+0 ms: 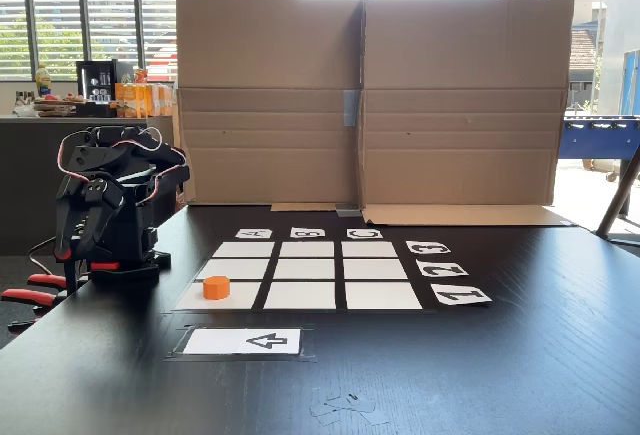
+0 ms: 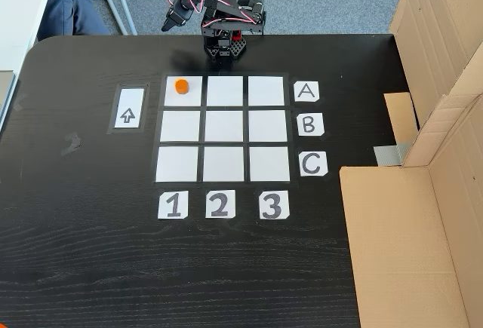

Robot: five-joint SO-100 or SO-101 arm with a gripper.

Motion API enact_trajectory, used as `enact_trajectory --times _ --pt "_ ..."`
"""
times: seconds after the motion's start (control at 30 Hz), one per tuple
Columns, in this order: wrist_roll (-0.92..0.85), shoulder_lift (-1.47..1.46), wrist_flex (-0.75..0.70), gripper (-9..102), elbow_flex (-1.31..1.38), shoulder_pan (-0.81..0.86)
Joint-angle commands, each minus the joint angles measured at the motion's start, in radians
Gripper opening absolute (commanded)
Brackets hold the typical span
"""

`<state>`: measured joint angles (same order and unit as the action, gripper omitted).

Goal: Pick up the round, orange token and place it in the grid on square A1.

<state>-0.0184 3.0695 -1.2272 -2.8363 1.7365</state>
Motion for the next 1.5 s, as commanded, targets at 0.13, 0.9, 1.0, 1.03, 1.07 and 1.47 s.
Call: enact_trajectory --times 0.13,0.9,1.0,1.03,1.07,1.47 --pt "-0.017 0.064 0.051 4 -0.087 0.037" --pt "-0.037 0.173 0.144 -1 -0.221 0.066" --pt "-0.037 0.175 0.137 -1 -0.221 0.066" --pt "-0.037 0.178 0.133 -1 -0.221 0.066" --pt "-0.037 0.179 0.133 -1 -0.221 0.066" --pt "-0.037 0.209 0.107 0 -0.221 0.064"
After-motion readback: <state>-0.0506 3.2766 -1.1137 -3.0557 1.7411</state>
